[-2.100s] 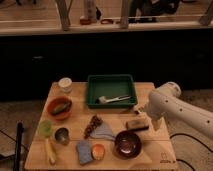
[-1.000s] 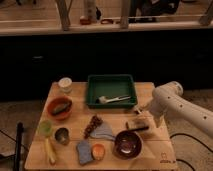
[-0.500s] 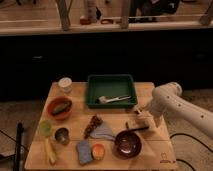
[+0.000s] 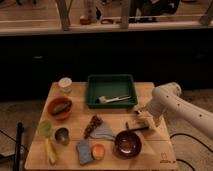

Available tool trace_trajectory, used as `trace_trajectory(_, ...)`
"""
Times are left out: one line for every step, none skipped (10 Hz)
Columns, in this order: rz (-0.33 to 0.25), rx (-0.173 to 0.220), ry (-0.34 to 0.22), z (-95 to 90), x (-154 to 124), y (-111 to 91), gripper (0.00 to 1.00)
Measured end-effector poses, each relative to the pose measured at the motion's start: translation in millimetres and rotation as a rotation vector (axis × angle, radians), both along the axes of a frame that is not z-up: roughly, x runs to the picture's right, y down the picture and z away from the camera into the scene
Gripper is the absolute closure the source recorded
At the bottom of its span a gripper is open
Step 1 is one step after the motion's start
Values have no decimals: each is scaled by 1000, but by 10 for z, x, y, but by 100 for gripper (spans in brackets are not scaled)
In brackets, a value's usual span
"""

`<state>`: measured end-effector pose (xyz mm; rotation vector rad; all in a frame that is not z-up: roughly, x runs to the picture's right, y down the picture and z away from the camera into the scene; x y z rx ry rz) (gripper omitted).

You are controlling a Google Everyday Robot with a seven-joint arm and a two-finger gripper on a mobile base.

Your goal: Place eraser in metal cup

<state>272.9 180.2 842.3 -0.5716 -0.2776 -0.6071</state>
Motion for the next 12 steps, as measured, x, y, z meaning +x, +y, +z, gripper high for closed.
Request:
trace_trajectory(21, -14, 15, -31, 2, 37, 20)
trace_trajectory(30, -24, 21, -43, -15, 61, 20)
trace_trajectory(43, -36, 27, -61, -46, 86, 20)
trace_trajectory(52, -48, 33, -77, -59, 117, 20)
trace_trajectory(61, -64, 38, -78, -93, 158, 20)
trace_trajectory(72, -83, 44, -50, -159, 221, 20)
trace_trajectory(81, -98, 48, -17, -211, 276, 20)
trace_trajectory(96, -125, 59, 19, -260, 353, 20)
trace_trajectory(105, -143, 68, 34, -274, 407, 20)
trace_trajectory(110, -161, 73, 47, -312, 448, 20)
trace_trajectory(113, -174, 77, 58, -356, 482, 22)
trace_trajectory(116, -182, 82, 55, -374, 507, 29)
